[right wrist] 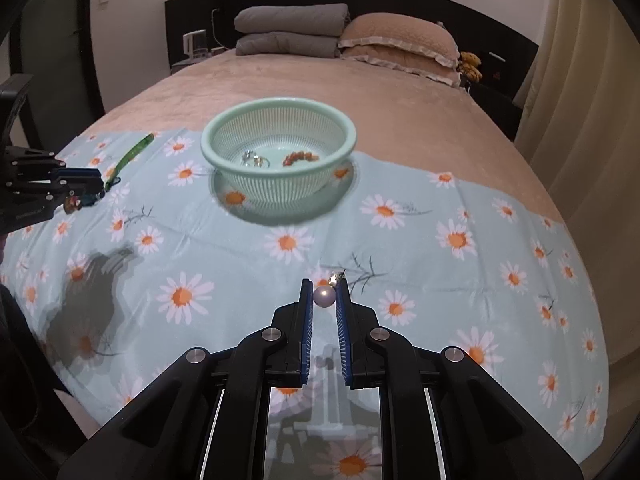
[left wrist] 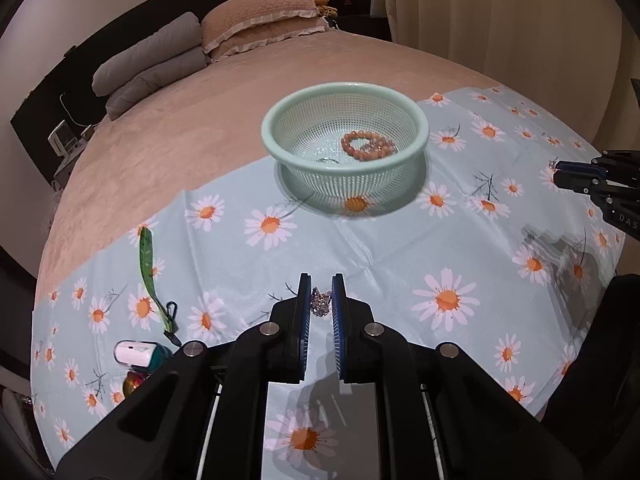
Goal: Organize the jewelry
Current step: 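Lift both held earrings and carry them over the green basket, then open both tools to drop the earrings into the basket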
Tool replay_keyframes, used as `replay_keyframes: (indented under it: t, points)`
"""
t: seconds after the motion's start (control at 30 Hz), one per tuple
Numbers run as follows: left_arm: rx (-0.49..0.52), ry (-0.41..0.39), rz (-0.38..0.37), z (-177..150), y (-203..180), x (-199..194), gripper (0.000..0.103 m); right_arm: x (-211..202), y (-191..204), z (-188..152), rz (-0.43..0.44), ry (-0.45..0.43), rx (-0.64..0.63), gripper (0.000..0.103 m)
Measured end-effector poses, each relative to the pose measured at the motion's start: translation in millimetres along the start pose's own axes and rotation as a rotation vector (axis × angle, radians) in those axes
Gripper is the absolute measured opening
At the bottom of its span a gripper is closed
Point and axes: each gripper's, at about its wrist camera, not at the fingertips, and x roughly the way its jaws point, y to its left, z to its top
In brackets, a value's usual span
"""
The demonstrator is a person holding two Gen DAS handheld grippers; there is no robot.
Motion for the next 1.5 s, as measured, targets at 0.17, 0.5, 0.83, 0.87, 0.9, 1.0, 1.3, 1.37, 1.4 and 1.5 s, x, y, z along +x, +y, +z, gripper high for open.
replay_keyframes:
  t: [0.17,0.5,0.83,0.87,0.9,1.0,1.3,1.37,1.4,1.5]
  points:
    - [0.008,-0.026,0.036,30,20,-5,0.011,-4,-6,43,-0.015,-0.037,-0.046,0.011]
    - [-0.025,-0.081,0.003,98,46,27,0.011,40,7,126,0.046,-0.062,-0.152,0.011]
    - [0.038,-0.016,-0.094,139,38,122,0.011,139,10,162,0.109,0.009,-0.173,0.011]
    - [0.043,-0.008,-0.092,141,36,131,0.011,147,10,163,0.115,0.019,-0.18,0.011]
    - [0.043,0.002,-0.097,144,35,139,0.011,156,11,163,0.122,0.029,-0.185,0.011]
    - [0.053,0.027,-0.124,149,30,159,0.011,177,9,161,0.139,0.048,-0.178,0.011]
    - [0.089,0.105,-0.149,149,14,193,0.011,205,9,153,0.201,0.067,-0.156,0.011]
    - [0.094,0.114,-0.144,148,11,194,0.011,204,10,151,0.199,0.064,-0.172,0.011]
    - [0.096,0.118,-0.137,148,11,195,0.011,203,10,150,0.196,0.064,-0.174,0.011]
    - [0.096,0.125,-0.135,148,10,197,0.012,200,8,149,0.186,0.061,-0.174,0.012]
